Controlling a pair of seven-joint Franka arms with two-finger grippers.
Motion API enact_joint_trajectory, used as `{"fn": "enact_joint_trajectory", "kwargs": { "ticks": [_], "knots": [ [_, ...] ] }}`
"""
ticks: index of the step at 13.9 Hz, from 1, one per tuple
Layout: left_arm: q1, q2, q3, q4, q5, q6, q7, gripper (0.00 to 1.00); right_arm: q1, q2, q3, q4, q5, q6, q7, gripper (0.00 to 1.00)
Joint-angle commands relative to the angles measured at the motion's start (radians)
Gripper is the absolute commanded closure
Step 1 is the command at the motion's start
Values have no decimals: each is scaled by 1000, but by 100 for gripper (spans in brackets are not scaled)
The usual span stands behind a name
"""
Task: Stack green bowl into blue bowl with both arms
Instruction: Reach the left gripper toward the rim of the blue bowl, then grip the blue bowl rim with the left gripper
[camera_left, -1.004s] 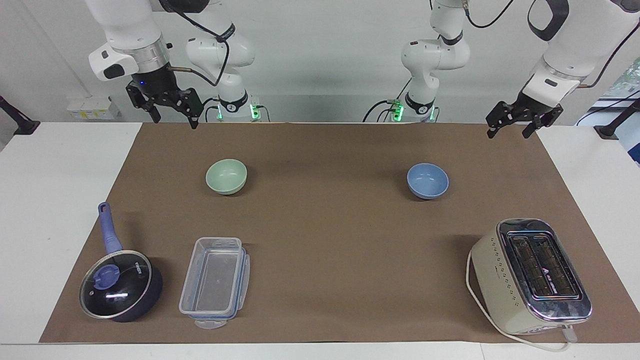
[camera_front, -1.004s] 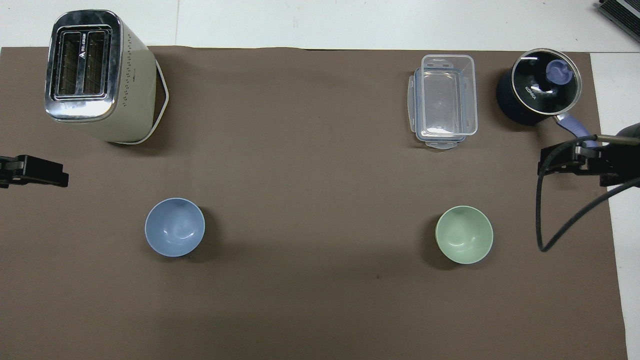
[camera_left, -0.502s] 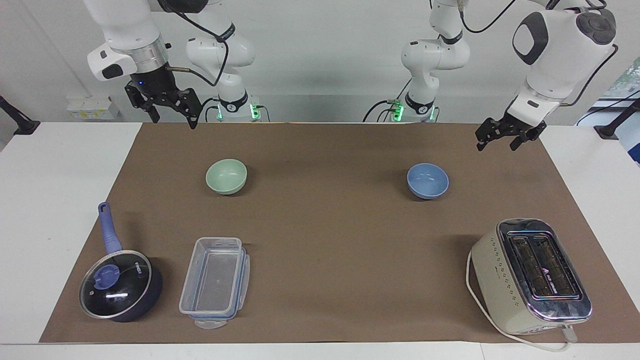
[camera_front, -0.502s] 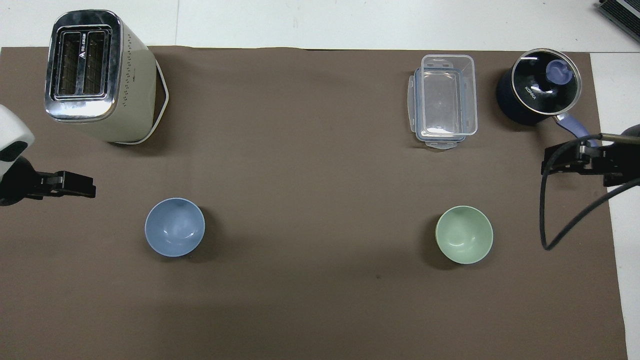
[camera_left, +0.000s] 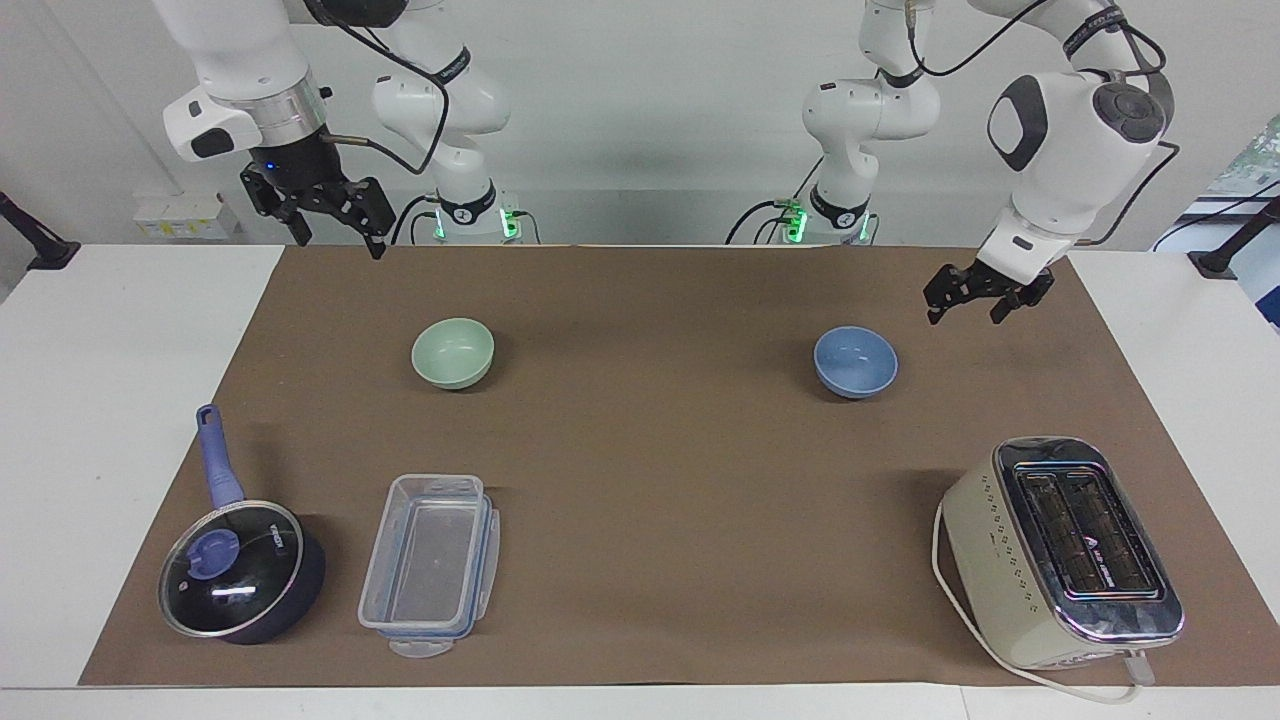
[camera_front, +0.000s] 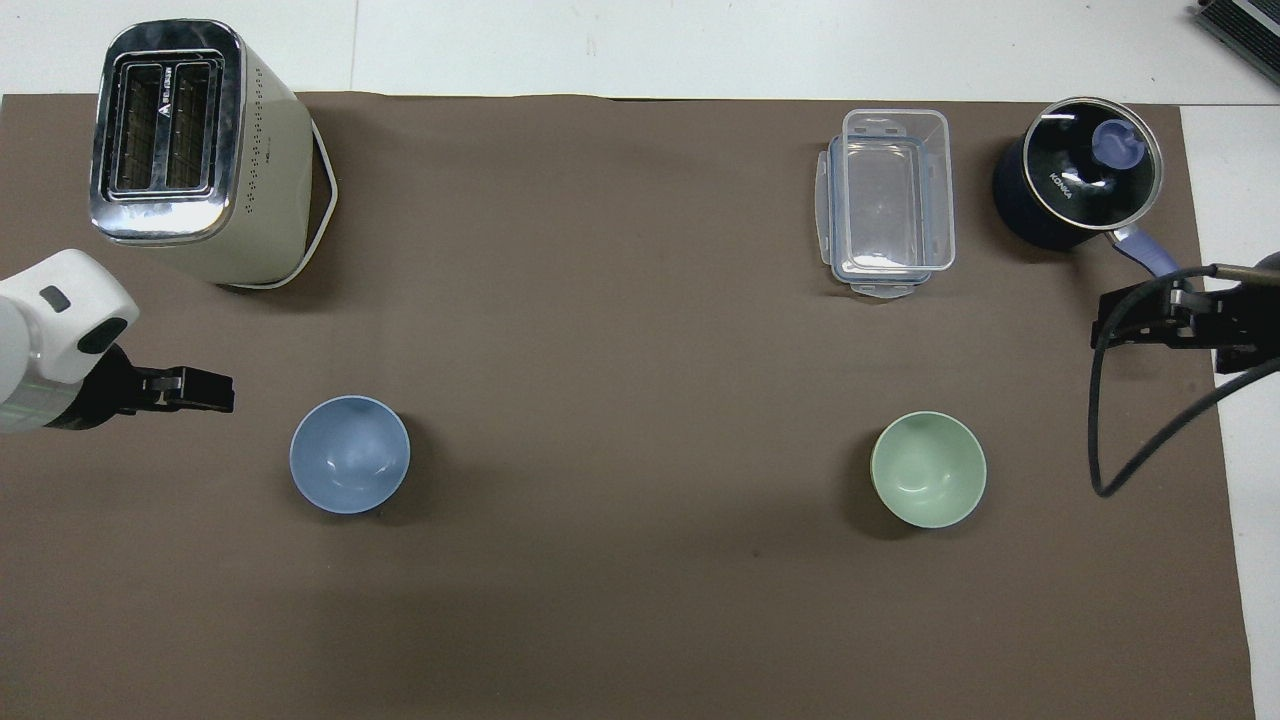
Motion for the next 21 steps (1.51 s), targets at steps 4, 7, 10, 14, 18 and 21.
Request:
{"fn": "enact_joint_trajectory", "kwargs": {
  "ticks": [4, 7, 10, 14, 18, 21],
  "knots": [
    [-28, -39, 2, -175, -26, 164, -20, 0, -15, 4, 10, 10, 3, -11, -26, 0],
    [-33, -29, 2, -279, -54, 290, -24, 0, -15, 4, 10, 10, 5, -10, -28, 0],
    [-65, -19, 2, -390, -68, 439, -26, 0, -15, 4, 10, 10, 10, -10, -29, 0],
    [-79, 23, 2, -425, -115, 514, -27, 0, -15, 4, 10, 10, 10, -10, -26, 0],
    [-79, 41, 3, -429, -134, 522, -26, 100, -15, 4, 10, 10, 10, -11, -26, 0],
    [-68, 47, 5, -413, -132, 518, -21, 100, -15, 4, 8, 10, 10, -13, -26, 0]
  ]
}}
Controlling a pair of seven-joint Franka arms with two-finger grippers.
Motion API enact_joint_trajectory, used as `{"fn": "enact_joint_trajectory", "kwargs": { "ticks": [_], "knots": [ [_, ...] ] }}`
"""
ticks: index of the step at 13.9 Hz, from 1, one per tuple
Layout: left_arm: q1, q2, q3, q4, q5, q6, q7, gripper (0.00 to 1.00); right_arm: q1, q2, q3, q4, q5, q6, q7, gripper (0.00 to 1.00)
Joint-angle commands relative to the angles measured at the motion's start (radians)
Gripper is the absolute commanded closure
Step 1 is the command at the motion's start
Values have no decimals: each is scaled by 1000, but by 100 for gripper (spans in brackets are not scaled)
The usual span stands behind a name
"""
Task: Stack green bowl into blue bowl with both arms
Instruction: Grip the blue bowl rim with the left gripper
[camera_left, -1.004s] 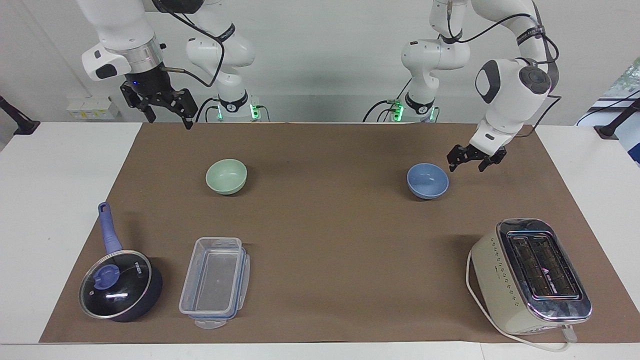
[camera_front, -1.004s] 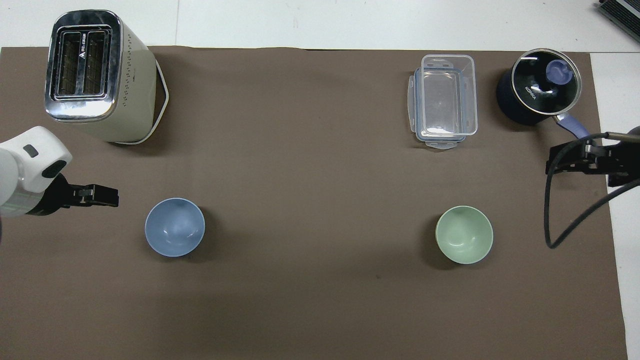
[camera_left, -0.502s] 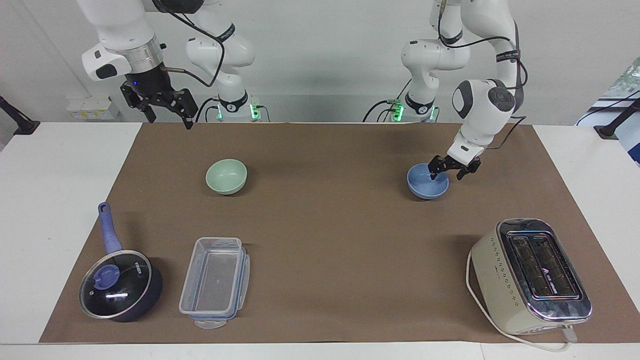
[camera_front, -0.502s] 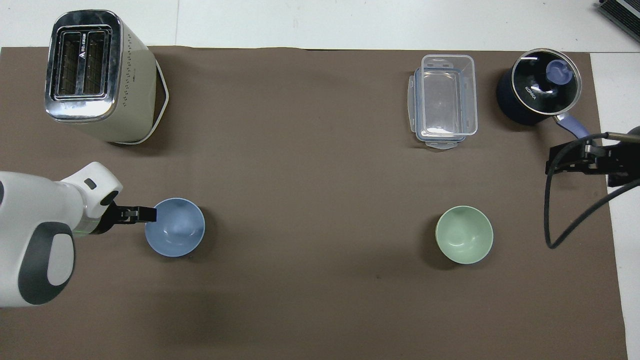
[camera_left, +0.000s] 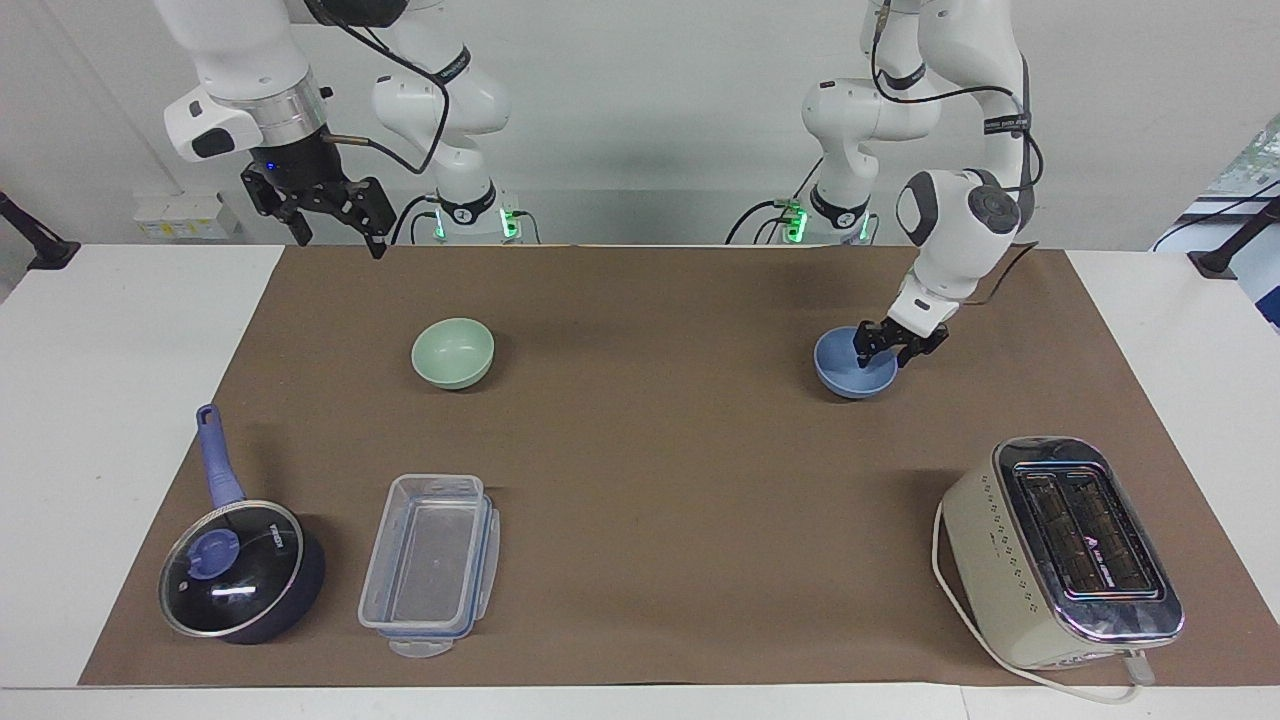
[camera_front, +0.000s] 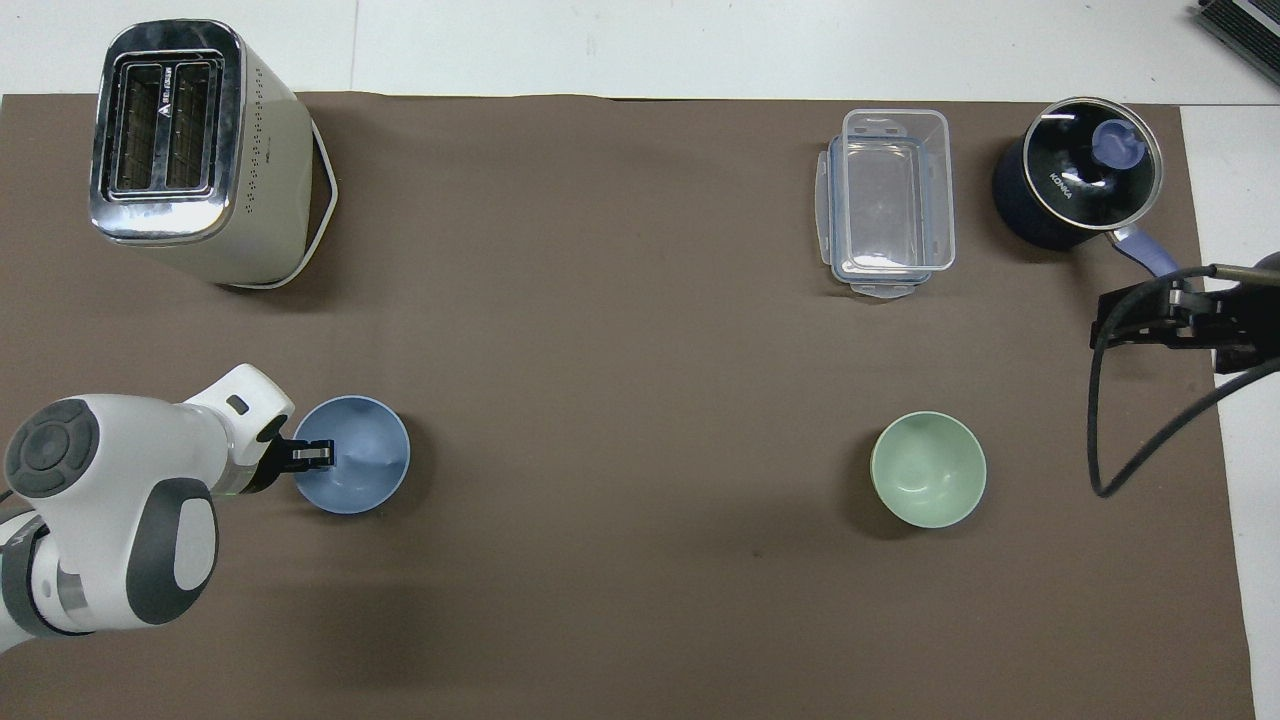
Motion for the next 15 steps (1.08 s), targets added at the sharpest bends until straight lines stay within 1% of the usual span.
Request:
{"fn": "enact_joint_trajectory", "kwargs": {
  "ticks": [1, 5, 8, 10, 12, 15],
  "knots": [
    [-5, 3, 9, 7, -13, 22, 1, 100, -15, 4, 9, 10, 9, -12, -26, 0],
    [0, -13, 10, 49, -13, -10, 13, 100, -15, 4, 8, 10, 9, -14, -27, 0],
    [-2, -16, 10, 156, -13, -151, 11, 100, -15, 4, 8, 10, 9, -14, -27, 0],
    [0, -23, 12, 245, -14, -279, 11, 100, -15, 4, 8, 10, 9, -11, -27, 0],
    [0, -23, 12, 312, -13, -356, 14, 100, -15, 4, 8, 10, 9, -9, -26, 0],
    [-14, -22, 10, 302, -20, -354, 37, 100, -15, 4, 8, 10, 9, -9, -26, 0]
  ]
}}
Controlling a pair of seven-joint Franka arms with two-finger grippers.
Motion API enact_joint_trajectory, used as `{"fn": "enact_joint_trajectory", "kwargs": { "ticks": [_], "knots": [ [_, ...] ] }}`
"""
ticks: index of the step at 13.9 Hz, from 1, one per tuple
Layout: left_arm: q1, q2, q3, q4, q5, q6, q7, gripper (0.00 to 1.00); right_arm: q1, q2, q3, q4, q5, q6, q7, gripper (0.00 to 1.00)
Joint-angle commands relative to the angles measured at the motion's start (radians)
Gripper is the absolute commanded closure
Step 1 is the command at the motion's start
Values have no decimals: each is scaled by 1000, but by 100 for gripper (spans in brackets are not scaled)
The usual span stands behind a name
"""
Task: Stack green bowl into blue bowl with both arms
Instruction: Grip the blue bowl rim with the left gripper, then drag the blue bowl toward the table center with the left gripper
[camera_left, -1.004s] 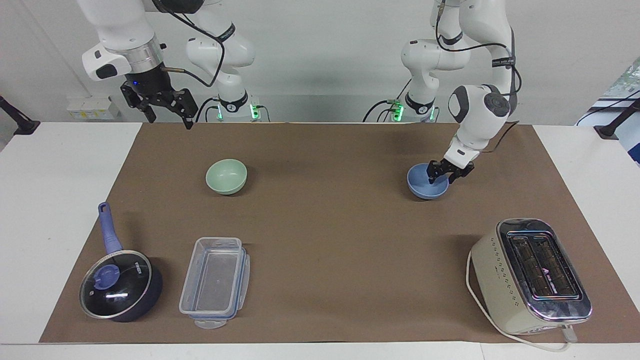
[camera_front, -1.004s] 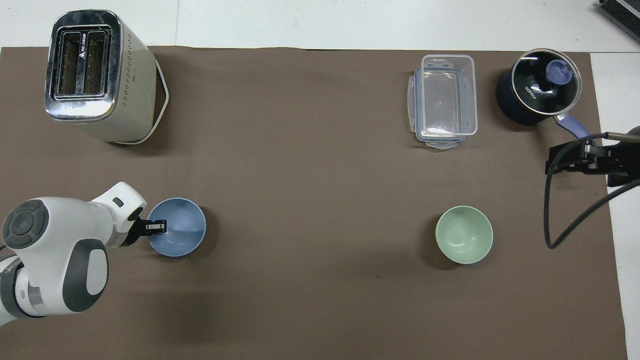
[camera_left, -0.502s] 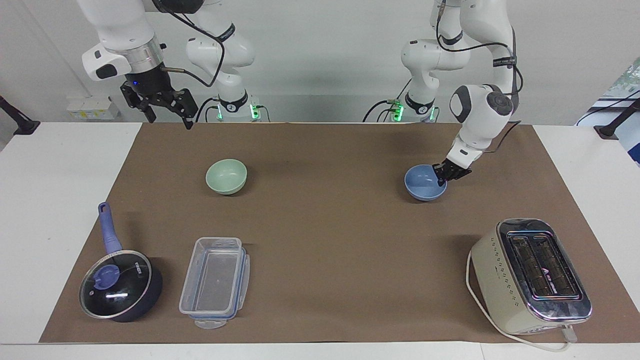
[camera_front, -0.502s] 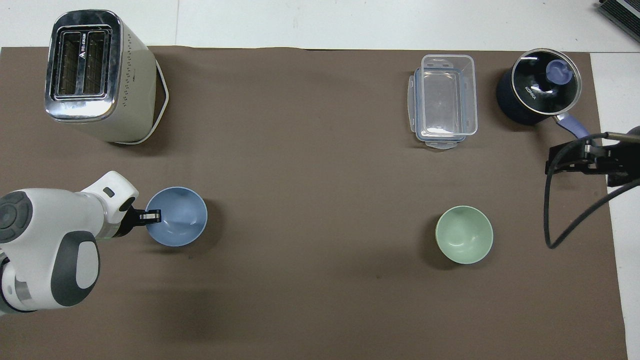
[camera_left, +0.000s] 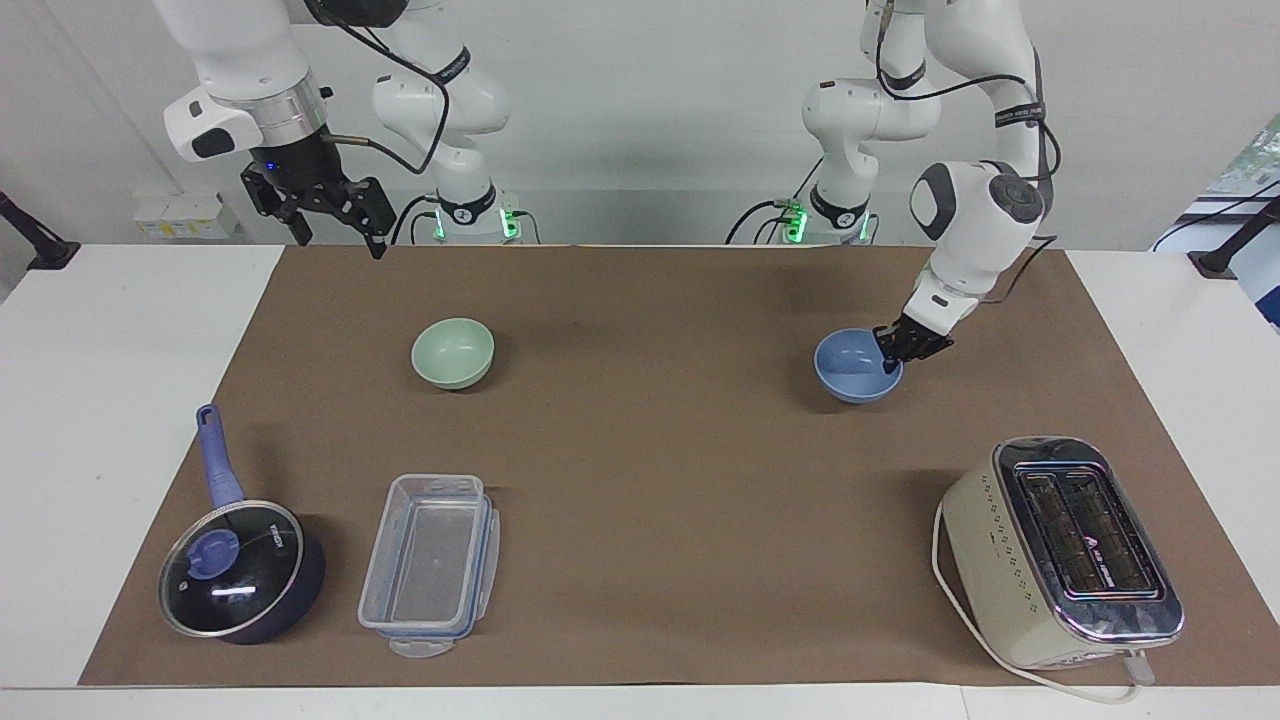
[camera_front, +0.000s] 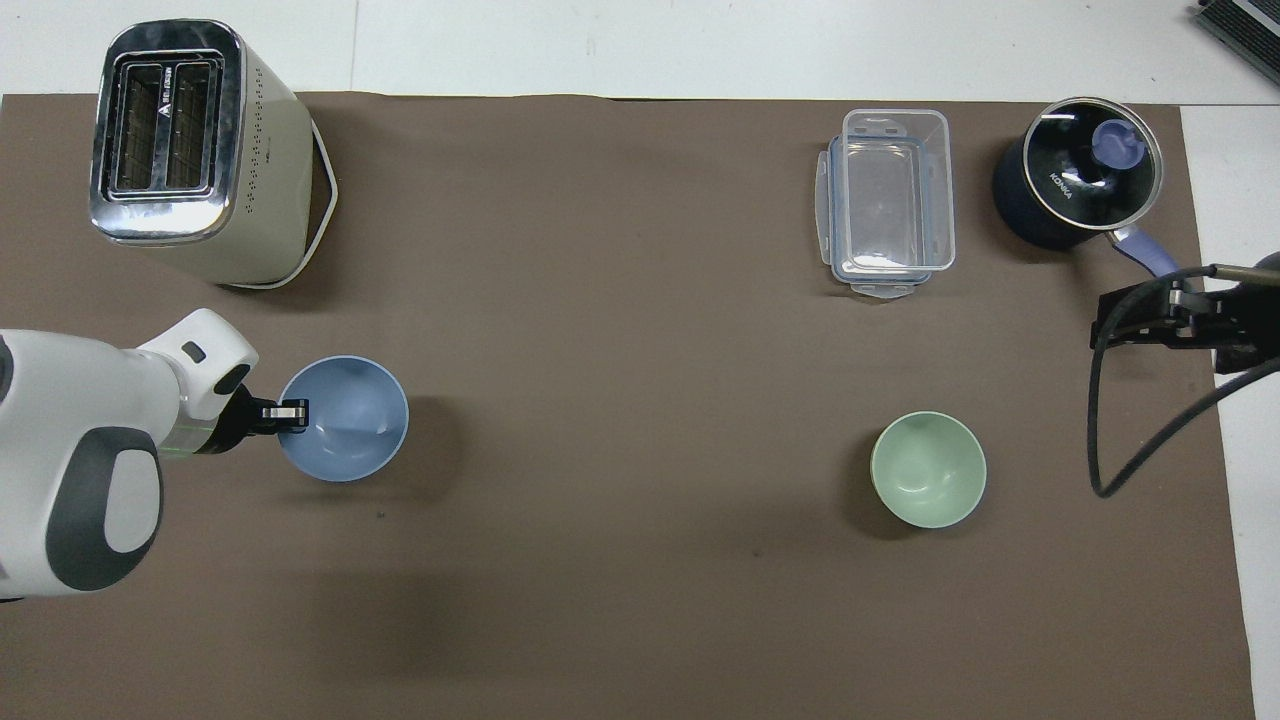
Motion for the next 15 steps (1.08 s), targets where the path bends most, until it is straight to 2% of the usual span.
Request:
{"fn": "enact_joint_trajectory", "kwargs": {
  "ticks": [1, 5, 15],
  "knots": [
    [-15, 1, 6, -6, -23, -17, 27, 100, -15, 4, 8, 10, 9, -9, -26, 0],
    [-73, -11, 0, -44, -81, 15, 4, 100, -15, 4, 8, 10, 9, -9, -20, 0],
    [-412, 23, 0, -208, -102, 355, -327, 100, -15, -2, 8, -1, 9, -8, -14, 0]
  ]
}}
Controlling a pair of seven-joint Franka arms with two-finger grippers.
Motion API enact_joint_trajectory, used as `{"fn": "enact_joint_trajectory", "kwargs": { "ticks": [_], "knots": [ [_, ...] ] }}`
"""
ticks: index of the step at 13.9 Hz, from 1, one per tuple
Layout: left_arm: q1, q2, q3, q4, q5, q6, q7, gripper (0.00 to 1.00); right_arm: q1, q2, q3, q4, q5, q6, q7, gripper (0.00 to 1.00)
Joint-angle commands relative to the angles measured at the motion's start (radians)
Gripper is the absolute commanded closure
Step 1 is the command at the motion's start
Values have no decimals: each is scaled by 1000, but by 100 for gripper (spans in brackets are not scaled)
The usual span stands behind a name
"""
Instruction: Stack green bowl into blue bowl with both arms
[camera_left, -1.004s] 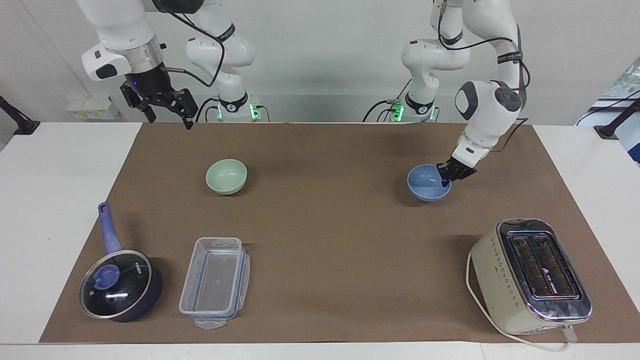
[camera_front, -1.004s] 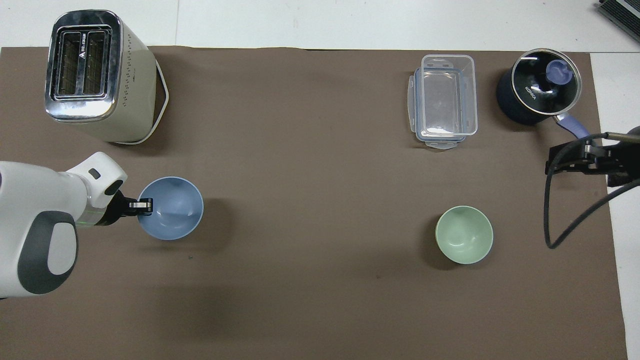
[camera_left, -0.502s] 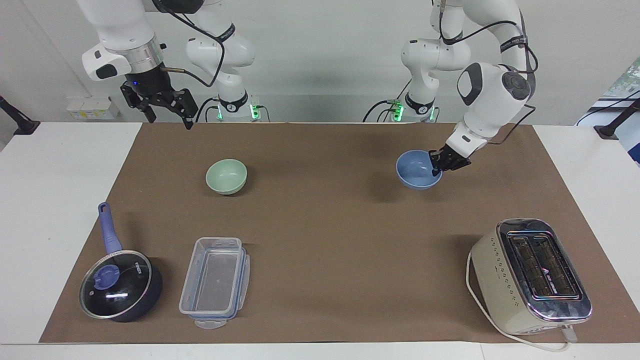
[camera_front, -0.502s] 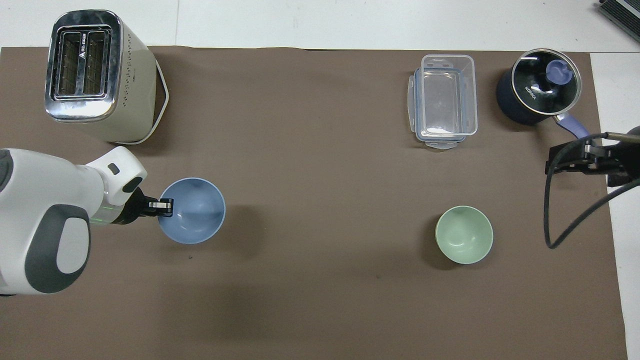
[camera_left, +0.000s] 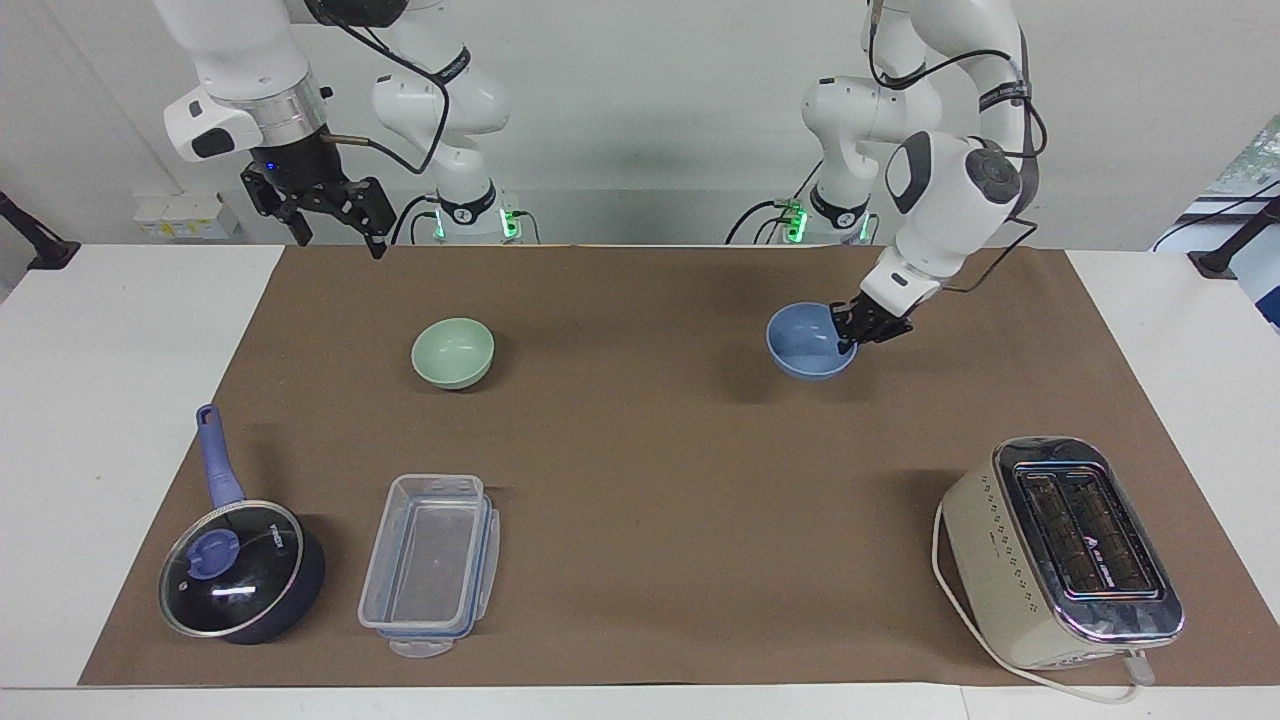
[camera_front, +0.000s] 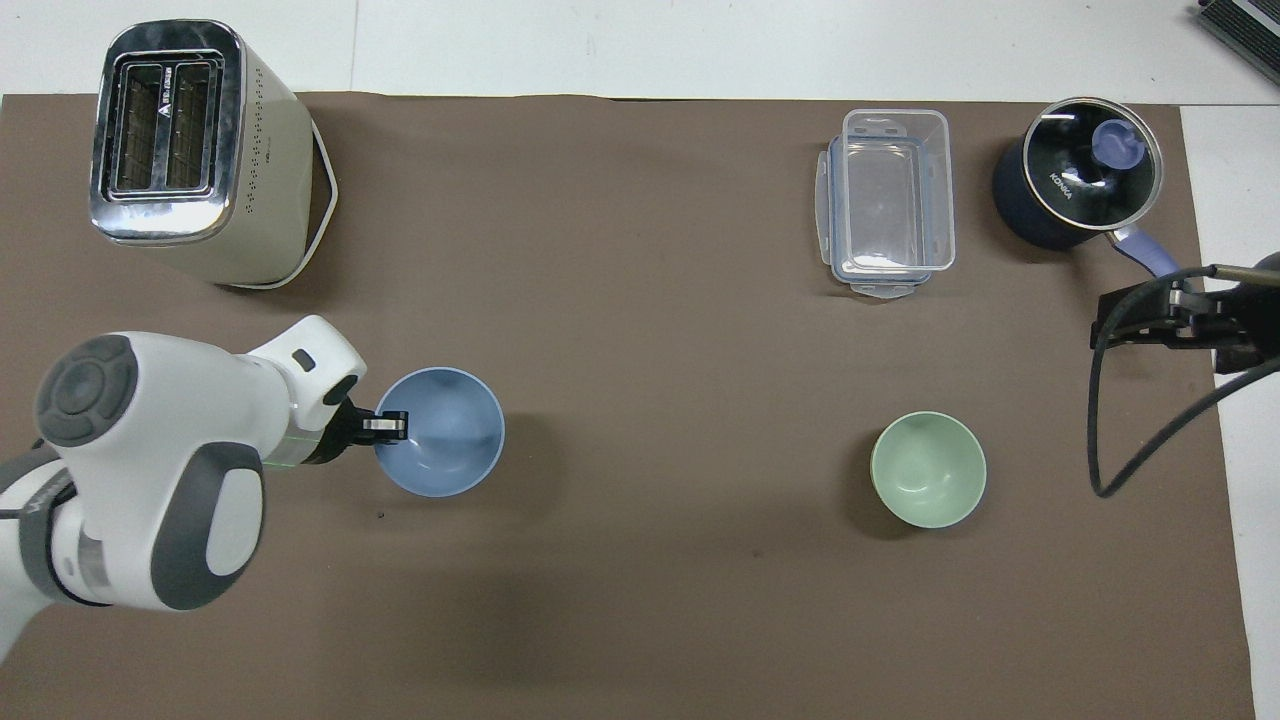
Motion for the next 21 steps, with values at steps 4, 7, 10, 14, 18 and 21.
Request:
{"fn": "enact_joint_trajectory", "kwargs": {
  "ticks": [4, 7, 10, 14, 18, 21],
  "knots": [
    [-186, 55, 15, -70, -57, 172, -160, 100, -15, -3, 8, -2, 9, -8, -14, 0],
    [-252, 79, 15, -87, -116, 236, -163, 100, -15, -3, 8, -2, 9, -8, -14, 0],
    [-245, 84, 19, -73, -116, 216, -169, 0, -15, -3, 8, -2, 9, -6, -14, 0],
    [-128, 84, 25, 20, -88, 120, -142, 0, -15, -3, 8, -2, 9, -6, -14, 0],
    [45, 86, 25, 167, 42, -91, -16, 0, -17, -1, 8, 0, 9, -6, -24, 0],
    [168, 86, 25, 241, 44, -168, 145, 0, -20, 1, 8, 3, 9, -6, -29, 0]
  ]
}}
